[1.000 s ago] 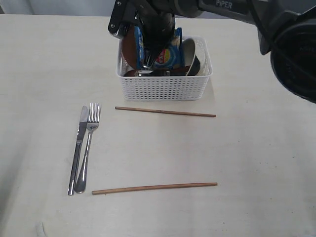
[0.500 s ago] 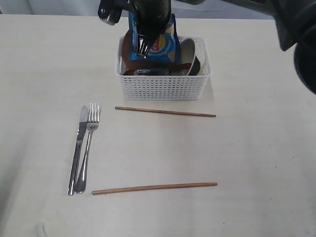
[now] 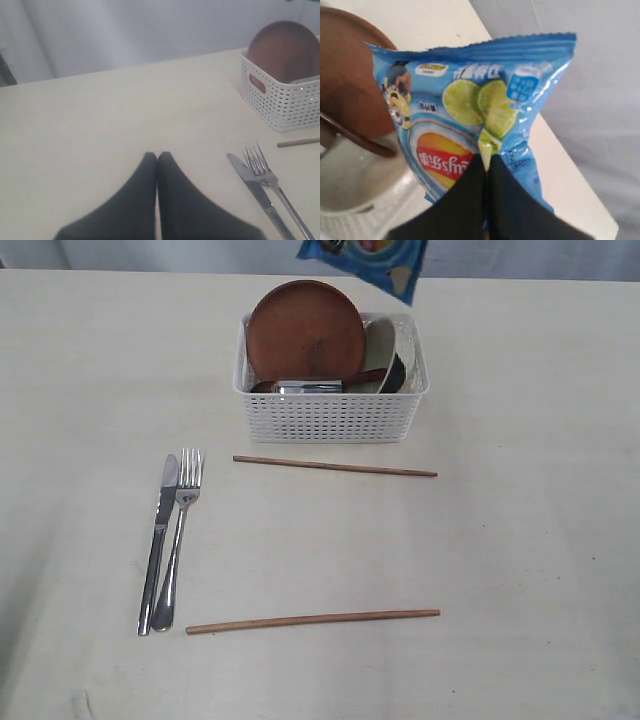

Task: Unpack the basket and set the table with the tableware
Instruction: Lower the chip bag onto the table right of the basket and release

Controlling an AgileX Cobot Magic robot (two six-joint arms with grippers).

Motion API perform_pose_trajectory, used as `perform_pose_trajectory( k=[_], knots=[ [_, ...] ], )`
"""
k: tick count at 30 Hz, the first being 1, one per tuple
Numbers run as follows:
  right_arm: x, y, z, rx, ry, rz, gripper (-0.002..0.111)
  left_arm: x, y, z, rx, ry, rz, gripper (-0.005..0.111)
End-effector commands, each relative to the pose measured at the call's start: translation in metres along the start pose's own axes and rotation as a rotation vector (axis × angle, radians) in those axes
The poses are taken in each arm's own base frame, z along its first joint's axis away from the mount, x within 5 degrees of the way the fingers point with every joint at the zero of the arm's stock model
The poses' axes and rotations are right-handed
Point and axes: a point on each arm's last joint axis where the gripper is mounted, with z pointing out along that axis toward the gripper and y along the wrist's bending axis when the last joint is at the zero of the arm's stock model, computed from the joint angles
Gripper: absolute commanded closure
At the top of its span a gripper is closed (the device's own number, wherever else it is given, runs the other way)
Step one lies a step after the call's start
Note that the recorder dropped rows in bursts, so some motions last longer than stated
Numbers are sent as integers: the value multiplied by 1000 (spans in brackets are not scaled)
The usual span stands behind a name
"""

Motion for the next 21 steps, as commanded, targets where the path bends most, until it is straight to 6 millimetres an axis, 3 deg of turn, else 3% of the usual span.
perform_pose_trajectory(
  k=[1, 4, 7, 12, 15, 17, 21],
  knots=[
    [41, -45, 2, 36, 148, 208, 108, 0, 0, 0, -2, -5, -2, 107],
    [78, -70, 17, -17, 254, 371, 108, 0, 0, 0, -2, -5, -2, 107],
    [116, -80, 40, -141, 353, 544, 108, 0, 0, 0, -2, -5, -2, 107],
    [172, -74, 81, -374, 424, 782, 108, 0, 0, 0, -2, -5, -2, 107],
    [197, -65, 98, -453, 428, 807, 106, 0, 0, 0, -2, -5, -2, 107],
    [210, -60, 105, -458, 453, 810, 95, 0, 0, 0, -2, -5, -2, 107],
    [220, -53, 116, -464, 503, 801, 62, 0, 0, 0, -2, -5, -2, 107]
  ],
)
